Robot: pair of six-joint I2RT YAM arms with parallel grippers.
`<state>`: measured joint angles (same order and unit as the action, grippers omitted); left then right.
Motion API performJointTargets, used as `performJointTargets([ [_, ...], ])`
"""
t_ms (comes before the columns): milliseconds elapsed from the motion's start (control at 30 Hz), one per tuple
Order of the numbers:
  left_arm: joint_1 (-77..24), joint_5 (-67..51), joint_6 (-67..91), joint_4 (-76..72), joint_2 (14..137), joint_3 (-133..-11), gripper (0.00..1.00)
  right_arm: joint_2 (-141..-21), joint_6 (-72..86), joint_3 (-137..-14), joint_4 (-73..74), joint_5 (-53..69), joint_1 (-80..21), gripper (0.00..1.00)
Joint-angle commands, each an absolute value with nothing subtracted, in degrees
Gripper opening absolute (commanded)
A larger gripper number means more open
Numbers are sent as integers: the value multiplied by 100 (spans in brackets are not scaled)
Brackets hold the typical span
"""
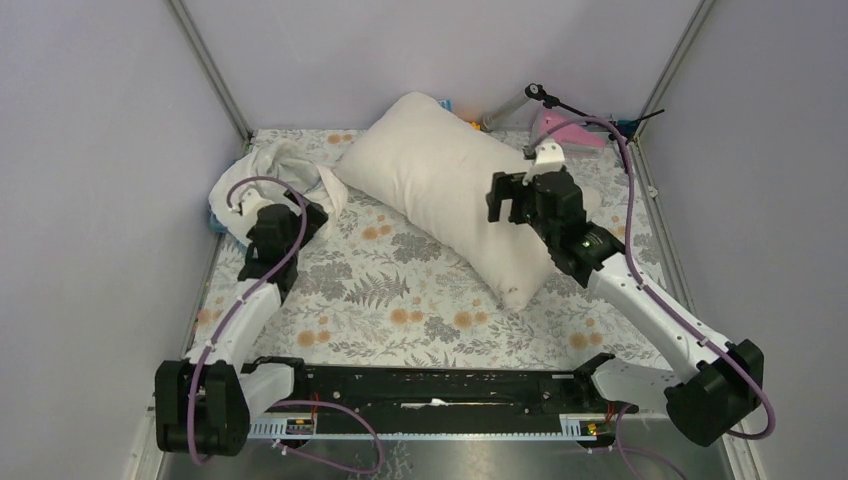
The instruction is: Remove the pillowcase from the pillow
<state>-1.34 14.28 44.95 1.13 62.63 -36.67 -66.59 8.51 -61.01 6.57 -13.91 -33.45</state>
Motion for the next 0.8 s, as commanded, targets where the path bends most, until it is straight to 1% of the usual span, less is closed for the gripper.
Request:
performJointTargets([
  [0,-500,1542,3747,-1542,5804,-3022,99,-6444,1681,-4976,93,-1240,-2356,100],
  [100,-591,1561,3321,-2041,5834,-2607,99,-6103,1876,-3893,-845,-1003,-1680,100],
  [167,-627,1675,3034,-2249,5935,-2422,99,-5720,1603,-2947,-2101,-1123,-1551,100],
  [233,-641,1793,2710,-2607,6038,-2230,99,-5464,1300,-2301,-2834,-1457,-1547,100],
  [367,-644,2225,2154,-3530,6410,-1950,99,-5652,750,-2177,-2841,-1793,-1547,100],
  [400,-642,2307,2128,-3406,6482,-2056,99,-5707,673,-2160,-2892,-1845,-1547,100],
  [500,-642,2464,1894,-3478,6723,-2187,99,-5832,185,-1780,-3699,-1958,-1548,100],
  [567,-642,2323,1597,-3851,6806,-2092,99,-5977,37,-1473,-4237,-2195,-1546,100],
  [633,-642,2236,1337,-4423,6961,-1865,99,-6289,-176,-1390,-4579,-2394,-1534,99],
  [700,-642,2298,1228,-4517,7114,-1827,99,-6591,-235,-1388,-4720,-2534,-1534,100],
  [767,-633,2306,1140,-4629,7249,-1816,99,-6874,-237,-1241,-5236,-2776,-1537,100],
])
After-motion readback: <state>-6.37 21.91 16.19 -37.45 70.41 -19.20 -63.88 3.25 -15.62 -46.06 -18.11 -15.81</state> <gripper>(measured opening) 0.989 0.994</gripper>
